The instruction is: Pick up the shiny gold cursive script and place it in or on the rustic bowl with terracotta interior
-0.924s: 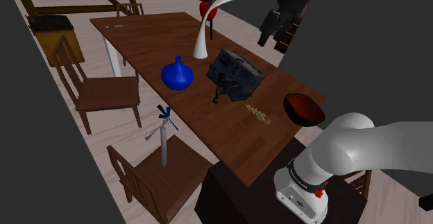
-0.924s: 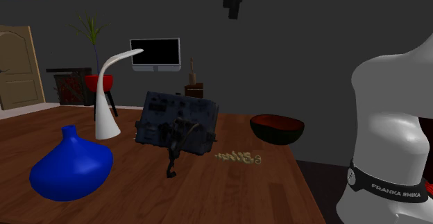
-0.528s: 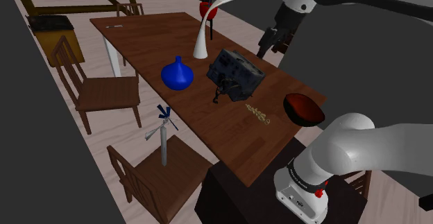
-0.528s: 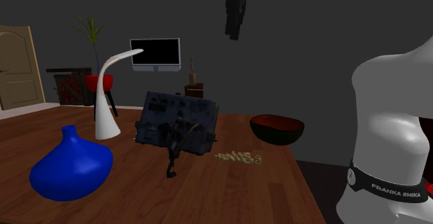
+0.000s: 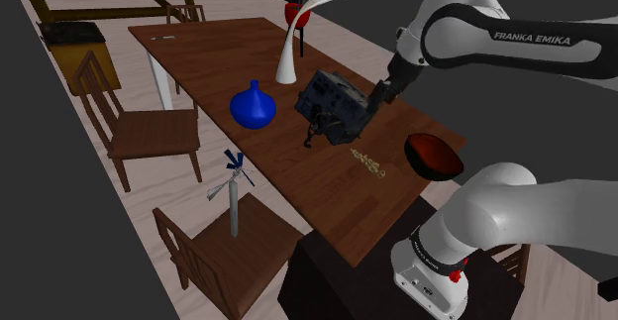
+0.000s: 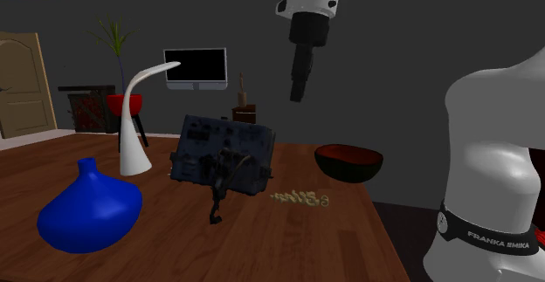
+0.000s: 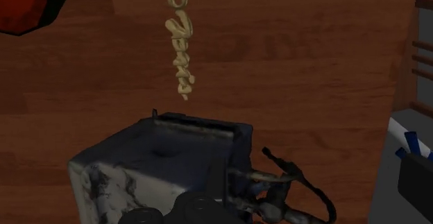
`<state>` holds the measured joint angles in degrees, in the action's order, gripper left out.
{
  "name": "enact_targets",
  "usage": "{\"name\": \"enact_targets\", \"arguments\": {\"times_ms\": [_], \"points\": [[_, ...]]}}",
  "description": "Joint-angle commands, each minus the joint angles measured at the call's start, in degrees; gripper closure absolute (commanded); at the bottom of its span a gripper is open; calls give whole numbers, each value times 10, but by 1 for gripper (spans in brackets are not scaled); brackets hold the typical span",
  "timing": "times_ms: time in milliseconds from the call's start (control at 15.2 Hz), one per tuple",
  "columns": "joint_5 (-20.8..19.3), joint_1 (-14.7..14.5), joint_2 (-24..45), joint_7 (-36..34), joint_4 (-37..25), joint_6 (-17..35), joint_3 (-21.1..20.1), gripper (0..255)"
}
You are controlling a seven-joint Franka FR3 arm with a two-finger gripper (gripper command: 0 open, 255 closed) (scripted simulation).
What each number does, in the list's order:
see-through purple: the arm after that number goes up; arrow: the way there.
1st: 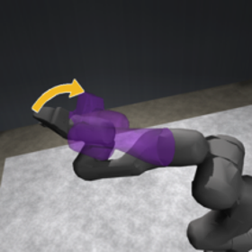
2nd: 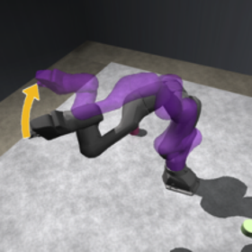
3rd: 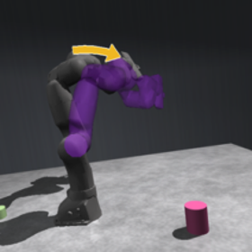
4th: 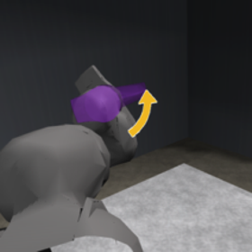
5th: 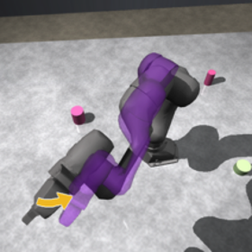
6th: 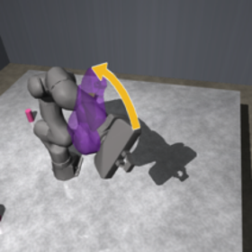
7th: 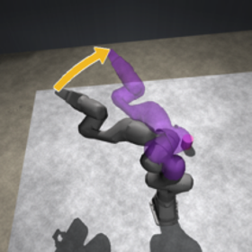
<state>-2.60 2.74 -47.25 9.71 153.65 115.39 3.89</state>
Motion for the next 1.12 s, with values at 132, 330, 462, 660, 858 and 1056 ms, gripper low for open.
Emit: {"name": "enact_targets", "arguments": {"times_ms": [132, 330, 462, 660, 858, 1056], "points": [[-18, 16, 14, 25, 58, 76, 26, 0], [-33, 30, 42, 47, 96, 142, 49, 0], [-43, 39, 68, 61, 116, 190, 66, 0], [-57, 52, 121, 85, 140, 268, 92, 0], [-66, 59, 190, 113, 154, 353, 121, 0], [-61, 54, 272, 148, 157, 441, 158, 0]]}}
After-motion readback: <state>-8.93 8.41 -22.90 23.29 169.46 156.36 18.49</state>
